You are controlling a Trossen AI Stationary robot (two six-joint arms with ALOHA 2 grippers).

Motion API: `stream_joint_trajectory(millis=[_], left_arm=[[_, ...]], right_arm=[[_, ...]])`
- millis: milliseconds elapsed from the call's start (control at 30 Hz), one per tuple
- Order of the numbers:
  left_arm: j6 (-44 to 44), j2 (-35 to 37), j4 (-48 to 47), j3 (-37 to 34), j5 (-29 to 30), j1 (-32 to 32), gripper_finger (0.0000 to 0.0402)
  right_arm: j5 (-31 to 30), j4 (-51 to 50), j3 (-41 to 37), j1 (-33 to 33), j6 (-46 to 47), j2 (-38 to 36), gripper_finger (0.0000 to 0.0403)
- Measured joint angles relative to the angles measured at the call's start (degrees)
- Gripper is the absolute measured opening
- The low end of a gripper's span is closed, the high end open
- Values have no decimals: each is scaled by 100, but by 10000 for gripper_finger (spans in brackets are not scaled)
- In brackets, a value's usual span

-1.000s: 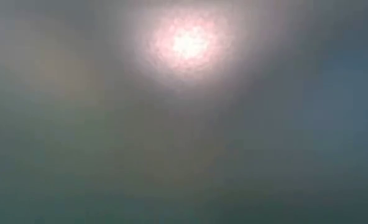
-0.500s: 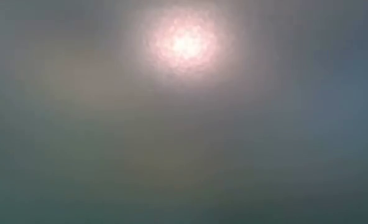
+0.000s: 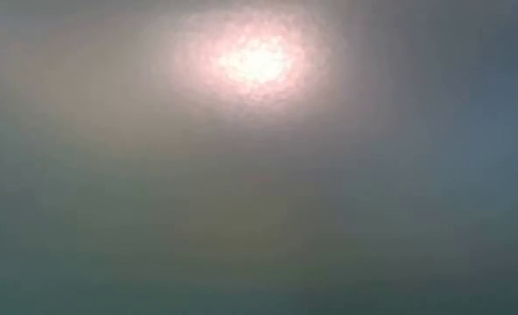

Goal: Pick & Place Kitchen Items
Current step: Put the slotted spatula into the transparent bin

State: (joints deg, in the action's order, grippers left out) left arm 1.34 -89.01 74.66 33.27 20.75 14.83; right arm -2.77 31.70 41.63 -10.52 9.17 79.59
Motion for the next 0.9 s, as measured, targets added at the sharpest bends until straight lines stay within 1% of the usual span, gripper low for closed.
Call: stream_joint_trajectory(millis=[133, 233, 300, 333, 467, 533, 600, 733, 833, 900], left_arm=[[-39, -2, -188, 219, 23, -1, 236], [-130, -2, -220, 318, 107, 0, 235], [-216, -2, -318, 361, 274, -4, 235], [-272, -2, -385, 361, 421, -3, 236], [-579, -7, -707, 361, 1245, 3, 237], [-699, -52, -683, 361, 1341, -36, 236], [-802, -135, -537, 361, 1370, -76, 235], [-1010, -415, 151, 361, 1403, -229, 237], [-1138, -736, 917, 366, 1049, -385, 237], [-1205, -935, 1127, 472, 938, -465, 236]], right_arm=[[-189, -44, 0, -27, -23, 0, 77], [-613, -60, 0, -119, -150, 0, 77], [-1171, -78, 0, -254, -319, 0, 77], [-1549, -89, 0, -343, -434, 0, 77], [-3129, 82, 0, -732, -1119, 0, 77], [-3806, 216, 0, -901, -1457, 27, 77], [-4275, 391, 0, -1027, -1798, 85, 77], [-4692, 832, 0, -1149, -2228, 305, 77], [-4967, 1199, 0, -1173, -2465, 535, 77], [-5092, 1327, 0, -1172, -2565, 656, 77]])
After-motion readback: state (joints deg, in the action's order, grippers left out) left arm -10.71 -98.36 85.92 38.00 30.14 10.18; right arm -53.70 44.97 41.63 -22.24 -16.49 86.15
